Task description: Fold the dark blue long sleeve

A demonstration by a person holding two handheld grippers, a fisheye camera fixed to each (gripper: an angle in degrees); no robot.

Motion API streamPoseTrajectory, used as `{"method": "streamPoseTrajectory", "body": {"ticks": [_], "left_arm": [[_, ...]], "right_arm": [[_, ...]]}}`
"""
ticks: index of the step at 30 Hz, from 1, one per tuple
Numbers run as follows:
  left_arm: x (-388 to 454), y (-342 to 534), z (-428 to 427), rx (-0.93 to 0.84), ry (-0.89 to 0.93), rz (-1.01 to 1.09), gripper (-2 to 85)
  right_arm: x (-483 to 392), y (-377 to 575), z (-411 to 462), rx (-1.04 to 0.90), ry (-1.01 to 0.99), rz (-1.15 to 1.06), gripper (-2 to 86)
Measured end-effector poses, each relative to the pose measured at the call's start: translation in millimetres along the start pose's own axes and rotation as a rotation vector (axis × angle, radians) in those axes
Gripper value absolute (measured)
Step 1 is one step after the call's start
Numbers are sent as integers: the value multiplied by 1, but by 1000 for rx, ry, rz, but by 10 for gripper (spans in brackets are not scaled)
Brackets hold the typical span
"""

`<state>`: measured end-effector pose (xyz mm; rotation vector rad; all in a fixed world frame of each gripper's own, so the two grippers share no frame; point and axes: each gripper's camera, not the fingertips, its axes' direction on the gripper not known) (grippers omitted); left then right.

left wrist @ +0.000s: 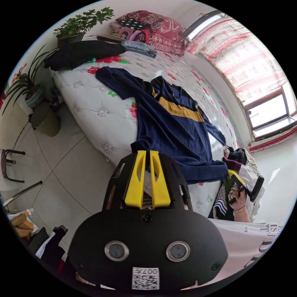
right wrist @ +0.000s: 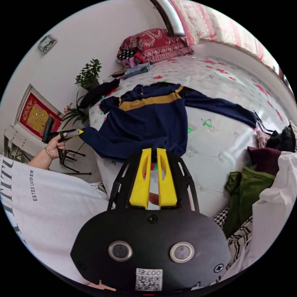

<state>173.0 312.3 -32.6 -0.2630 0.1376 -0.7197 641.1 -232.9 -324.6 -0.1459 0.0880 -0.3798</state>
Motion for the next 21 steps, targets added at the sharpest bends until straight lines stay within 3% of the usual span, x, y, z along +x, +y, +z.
{"method": "streamPoseTrajectory", "body": {"ticks": [9, 16, 18, 21], "left_arm": [[-8, -10, 13, -45, 8, -50, -3], [-10, -31, 12, -63, 12, -48, -3], [-13, -34, 10, -73, 31, -51, -3], [-20, -35, -10, -84, 72, -33, -3]], "right_arm": [[5, 5, 69, -212, -37, 10, 62], [-8, -23, 132, -343, 32, -29, 43], [-8, -30, 129, -331, 121, -28, 20], [-6, -40, 80, -251, 35, -60, 6]]}}
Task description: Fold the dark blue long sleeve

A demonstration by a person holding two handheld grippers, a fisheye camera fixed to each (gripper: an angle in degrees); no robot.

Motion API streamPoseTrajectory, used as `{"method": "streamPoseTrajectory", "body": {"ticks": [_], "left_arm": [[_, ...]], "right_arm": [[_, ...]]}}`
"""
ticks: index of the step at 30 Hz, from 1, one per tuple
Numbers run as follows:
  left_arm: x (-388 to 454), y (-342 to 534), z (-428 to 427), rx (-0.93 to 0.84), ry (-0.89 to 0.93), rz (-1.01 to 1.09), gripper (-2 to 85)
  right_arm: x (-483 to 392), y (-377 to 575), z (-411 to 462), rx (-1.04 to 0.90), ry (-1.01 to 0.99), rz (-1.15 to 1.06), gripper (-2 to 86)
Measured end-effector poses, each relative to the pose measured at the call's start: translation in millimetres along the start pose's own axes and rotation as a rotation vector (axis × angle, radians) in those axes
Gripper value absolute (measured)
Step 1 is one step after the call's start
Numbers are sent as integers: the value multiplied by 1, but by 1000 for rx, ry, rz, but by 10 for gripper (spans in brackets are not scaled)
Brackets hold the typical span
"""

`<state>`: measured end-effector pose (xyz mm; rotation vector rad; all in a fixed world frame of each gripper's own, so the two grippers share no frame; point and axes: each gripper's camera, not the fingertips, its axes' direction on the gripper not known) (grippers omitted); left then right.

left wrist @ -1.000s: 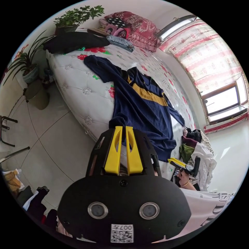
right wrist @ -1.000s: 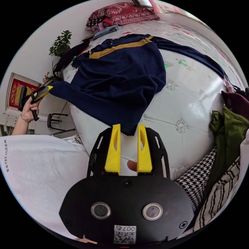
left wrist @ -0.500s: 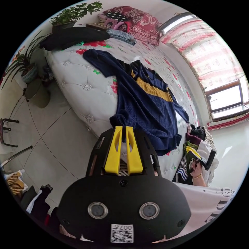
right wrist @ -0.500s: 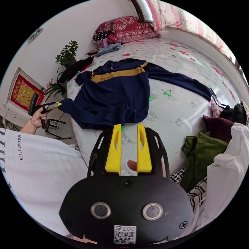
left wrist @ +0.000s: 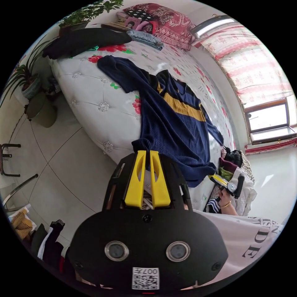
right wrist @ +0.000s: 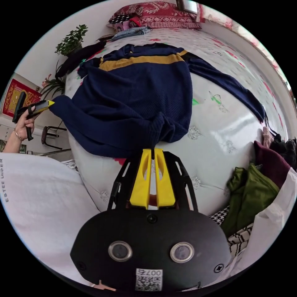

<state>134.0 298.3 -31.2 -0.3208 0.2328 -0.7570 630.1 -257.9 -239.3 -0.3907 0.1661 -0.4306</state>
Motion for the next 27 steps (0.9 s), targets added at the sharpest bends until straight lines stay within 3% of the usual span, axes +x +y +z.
{"method": "streamPoseTrajectory", "body": {"ticks": [6, 10, 12, 15, 17, 20, 24, 27], "left_arm": [[4, 13, -80, 12, 145, 174, -4], [-11, -31, -69, 71, 200, 151, -5], [-21, -77, -45, 83, 209, 74, -5], [-10, -179, -46, 193, 403, 0, -7], [43, -252, -111, 329, 456, 126, -7], [119, -294, -230, 522, 410, 325, -7], [169, -275, -338, 722, 359, 454, -7], [180, -233, -371, 788, 314, 537, -7]], "right_arm": [[21, 32, -125, 157, -29, 30, -2], [46, 2, -131, 156, -88, 65, -3], [69, -64, -119, 107, -97, 62, -3], [105, -179, -148, 134, -107, 105, -3], [120, -236, -207, 264, -105, 157, -3], [105, -285, -341, 556, -60, 128, -3], [21, -276, -467, 805, 111, -98, -3], [-23, -232, -485, 881, 210, -212, -3]]}}
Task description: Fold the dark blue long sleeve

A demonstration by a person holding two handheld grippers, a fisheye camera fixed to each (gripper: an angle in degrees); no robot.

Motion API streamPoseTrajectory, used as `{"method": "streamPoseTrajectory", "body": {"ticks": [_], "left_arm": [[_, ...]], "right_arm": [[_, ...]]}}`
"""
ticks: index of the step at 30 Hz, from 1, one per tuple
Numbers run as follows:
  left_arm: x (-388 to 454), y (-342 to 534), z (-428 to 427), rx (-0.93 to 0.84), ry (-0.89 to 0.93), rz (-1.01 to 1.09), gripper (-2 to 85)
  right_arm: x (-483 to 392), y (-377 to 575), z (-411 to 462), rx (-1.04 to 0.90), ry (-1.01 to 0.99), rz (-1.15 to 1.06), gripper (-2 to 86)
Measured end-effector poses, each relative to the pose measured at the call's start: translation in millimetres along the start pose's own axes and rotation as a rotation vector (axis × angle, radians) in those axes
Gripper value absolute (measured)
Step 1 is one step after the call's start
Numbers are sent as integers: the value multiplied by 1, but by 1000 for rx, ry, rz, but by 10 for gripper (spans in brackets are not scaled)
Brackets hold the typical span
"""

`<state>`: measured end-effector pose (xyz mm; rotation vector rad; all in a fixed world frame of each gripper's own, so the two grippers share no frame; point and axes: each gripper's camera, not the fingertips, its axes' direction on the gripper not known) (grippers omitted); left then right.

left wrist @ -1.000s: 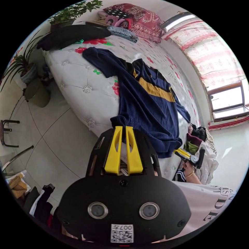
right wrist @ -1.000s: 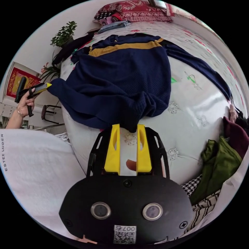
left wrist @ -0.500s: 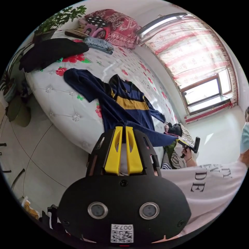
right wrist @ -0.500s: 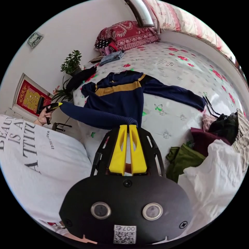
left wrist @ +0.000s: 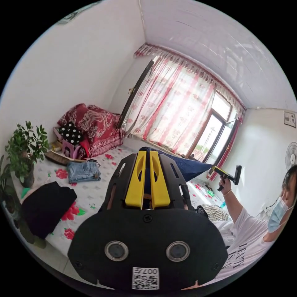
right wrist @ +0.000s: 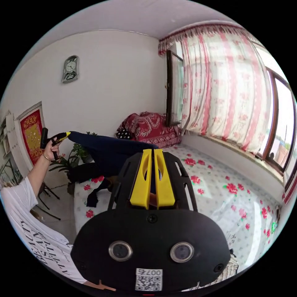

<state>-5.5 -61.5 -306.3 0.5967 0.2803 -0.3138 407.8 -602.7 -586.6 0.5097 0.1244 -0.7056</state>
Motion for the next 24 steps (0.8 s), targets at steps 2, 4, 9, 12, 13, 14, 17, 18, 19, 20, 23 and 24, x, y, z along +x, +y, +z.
{"method": "streamPoseTrajectory", "body": {"ticks": [2, 4, 9, 12, 13, 14, 17, 18, 19, 20, 23, 24], "left_arm": [[10, 30, -13, -52, 6, 27, -7], [9, 65, -15, -128, 7, 14, -7], [-18, 210, 7, -399, -3, -133, -6], [-42, 323, 23, -592, -55, -289, -6], [-51, 366, 28, -668, -79, -354, -6], [-57, 404, 29, -731, -102, -420, -6], [-63, 470, 24, -821, -129, -516, -6], [-62, 478, 22, -831, -133, -524, -6], [-59, 490, 17, -855, -151, -524, -6], [-54, 497, 12, -871, -174, -503, -6], [-43, 505, -9, -858, -183, -465, -6], [-42, 507, -14, -845, -179, -466, -6]], "right_arm": [[-18, 25, -14, -11, 2, -35, -3], [-30, 77, -17, -98, -34, -10, -3], [-46, 231, 21, -390, -117, 99, -3], [-65, 338, 52, -605, -167, 187, -3], [-70, 358, 56, -644, -175, 203, -3], [-80, 395, 63, -717, -185, 232, -3], [-104, 464, 68, -850, -217, 271, -3], [-114, 481, 66, -875, -242, 275, -3], [-118, 487, 64, -888, -254, 273, -3], [-126, 497, 59, -904, -261, 264, -3], [-142, 509, 41, -903, -251, 224, -3], [-147, 512, 32, -895, -249, 212, -3]]}}
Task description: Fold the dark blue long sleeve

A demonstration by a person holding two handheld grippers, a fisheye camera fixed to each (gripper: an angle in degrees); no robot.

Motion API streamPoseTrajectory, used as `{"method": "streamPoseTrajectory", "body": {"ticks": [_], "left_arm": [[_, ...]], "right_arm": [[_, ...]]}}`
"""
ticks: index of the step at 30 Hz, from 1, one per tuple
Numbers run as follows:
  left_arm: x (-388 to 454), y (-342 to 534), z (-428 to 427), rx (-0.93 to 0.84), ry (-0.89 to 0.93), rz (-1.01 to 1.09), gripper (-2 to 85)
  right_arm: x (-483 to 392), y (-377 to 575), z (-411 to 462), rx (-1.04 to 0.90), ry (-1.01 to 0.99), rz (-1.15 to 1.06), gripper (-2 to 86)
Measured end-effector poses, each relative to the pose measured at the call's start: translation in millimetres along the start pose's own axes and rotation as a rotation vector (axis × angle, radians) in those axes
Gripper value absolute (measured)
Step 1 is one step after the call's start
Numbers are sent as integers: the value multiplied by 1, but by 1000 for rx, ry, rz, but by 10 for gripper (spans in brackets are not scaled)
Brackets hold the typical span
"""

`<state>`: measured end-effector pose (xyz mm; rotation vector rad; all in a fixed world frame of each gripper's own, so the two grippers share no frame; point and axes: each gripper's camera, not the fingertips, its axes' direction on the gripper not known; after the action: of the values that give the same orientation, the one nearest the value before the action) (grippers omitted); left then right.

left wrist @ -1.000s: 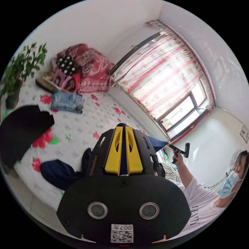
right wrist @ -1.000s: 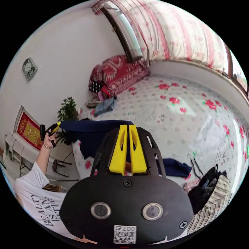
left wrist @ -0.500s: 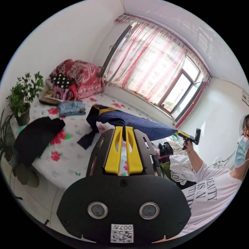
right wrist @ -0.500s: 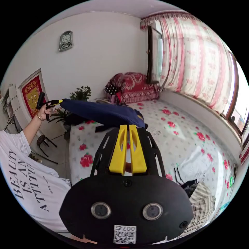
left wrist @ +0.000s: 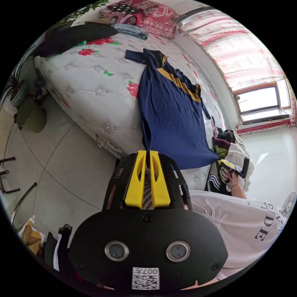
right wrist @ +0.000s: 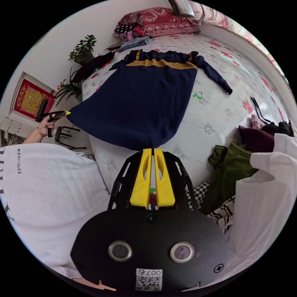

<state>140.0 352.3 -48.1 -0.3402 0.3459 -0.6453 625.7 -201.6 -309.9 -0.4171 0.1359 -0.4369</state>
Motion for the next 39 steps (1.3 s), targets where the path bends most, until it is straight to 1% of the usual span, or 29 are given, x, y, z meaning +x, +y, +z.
{"method": "streamPoseTrajectory", "body": {"ticks": [3, 6, 11, 14, 19, 22, 28, 30, 33, 35, 37, 39], "left_arm": [[-6, 26, -6, 57, 35, -24, -6], [-10, 48, -8, 83, 11, -37, -6], [-24, 83, 3, 35, -61, -70, -6], [-33, 101, 11, 36, -52, -103, -6], [-40, 119, 28, 33, -42, -127, -5], [-47, 121, 36, 16, -119, -151, -5], [-75, 94, 33, 8, -116, -137, 24], [-79, 74, 30, 7, -104, -113, 39], [-70, 40, 30, 19, -47, -20, 55], [-51, 23, 45, -29, -20, 96, 64], [-31, 20, 63, -81, -39, 192, 74], [-10, 25, 82, -105, -82, 277, 88]], "right_arm": [[-12, 22, 2, -3, 14, -4, -2], [-22, 43, 7, 9, -5, -3, -3], [-26, 72, 39, -56, -48, 24, -3], [-34, 88, 59, -99, -44, 24, -3], [-44, 108, 85, -148, 1, 42, -2], [-42, 118, 98, -213, 45, 70, 0], [-41, 114, 71, -107, 90, 185, 4], [-45, 101, 71, -103, 83, 220, 7], [-54, 75, 73, -88, 66, 240, 18], [-54, 67, 75, -86, 96, 268, 24], [-48, 68, 78, -102, 102, 320, 30], [-37, 82, 81, -91, 68, 401, 38]]}}
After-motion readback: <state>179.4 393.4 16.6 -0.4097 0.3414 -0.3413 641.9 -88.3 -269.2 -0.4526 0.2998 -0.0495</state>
